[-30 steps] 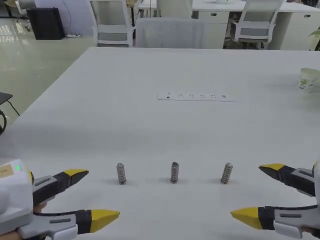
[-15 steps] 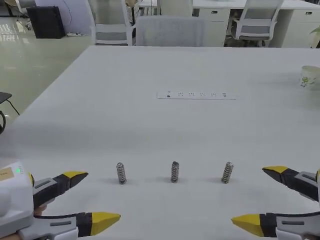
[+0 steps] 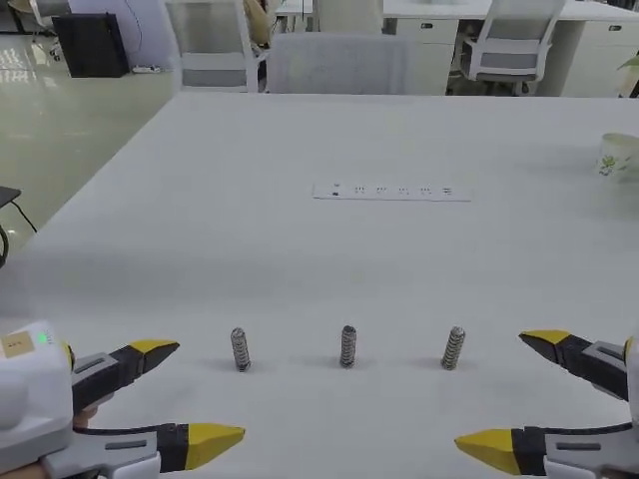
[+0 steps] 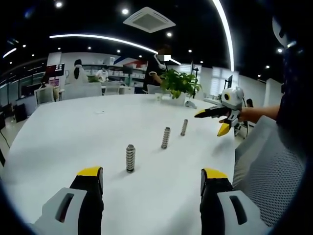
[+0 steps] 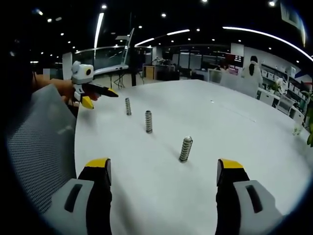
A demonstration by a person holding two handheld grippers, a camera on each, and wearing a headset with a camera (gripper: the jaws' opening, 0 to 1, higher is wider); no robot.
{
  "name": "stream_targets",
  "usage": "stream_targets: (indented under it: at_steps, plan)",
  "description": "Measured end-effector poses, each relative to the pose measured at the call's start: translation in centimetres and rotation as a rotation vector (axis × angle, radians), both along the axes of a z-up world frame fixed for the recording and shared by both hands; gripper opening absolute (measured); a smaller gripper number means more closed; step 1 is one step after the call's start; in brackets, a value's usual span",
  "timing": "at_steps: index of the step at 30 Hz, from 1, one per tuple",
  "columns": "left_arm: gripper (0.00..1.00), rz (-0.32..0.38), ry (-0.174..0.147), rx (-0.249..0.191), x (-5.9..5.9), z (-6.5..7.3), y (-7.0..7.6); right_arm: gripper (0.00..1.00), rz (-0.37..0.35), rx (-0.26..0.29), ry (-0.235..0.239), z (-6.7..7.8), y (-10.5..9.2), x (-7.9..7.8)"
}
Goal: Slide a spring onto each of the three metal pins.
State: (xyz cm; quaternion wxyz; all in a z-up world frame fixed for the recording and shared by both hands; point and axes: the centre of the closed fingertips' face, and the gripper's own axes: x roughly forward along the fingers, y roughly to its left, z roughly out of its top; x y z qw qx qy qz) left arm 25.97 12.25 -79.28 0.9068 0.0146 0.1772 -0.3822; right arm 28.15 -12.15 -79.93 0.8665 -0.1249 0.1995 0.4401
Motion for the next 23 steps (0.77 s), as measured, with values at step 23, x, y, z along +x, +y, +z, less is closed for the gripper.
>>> stream_targets:
  at_steps: [23]
  plan:
    - [0.79, 0.011, -0.013, -0.021, 0.76, 0.56, 0.19, 0.89, -0.028, -0.007, 0.004, -0.17, -0.39, 0.10]
